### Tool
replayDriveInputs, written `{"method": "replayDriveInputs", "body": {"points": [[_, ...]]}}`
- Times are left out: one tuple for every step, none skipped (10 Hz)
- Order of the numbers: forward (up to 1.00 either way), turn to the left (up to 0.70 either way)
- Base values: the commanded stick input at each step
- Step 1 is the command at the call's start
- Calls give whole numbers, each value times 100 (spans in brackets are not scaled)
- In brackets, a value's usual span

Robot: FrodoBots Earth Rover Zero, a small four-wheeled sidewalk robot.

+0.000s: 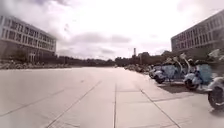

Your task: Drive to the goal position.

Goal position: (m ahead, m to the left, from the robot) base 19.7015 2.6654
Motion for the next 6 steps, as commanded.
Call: {"method": "replayDriveInputs", "body": {"points": [[70,0],[70,0],[70,0],[70,-14],[70,-23],[70,-23]]}}
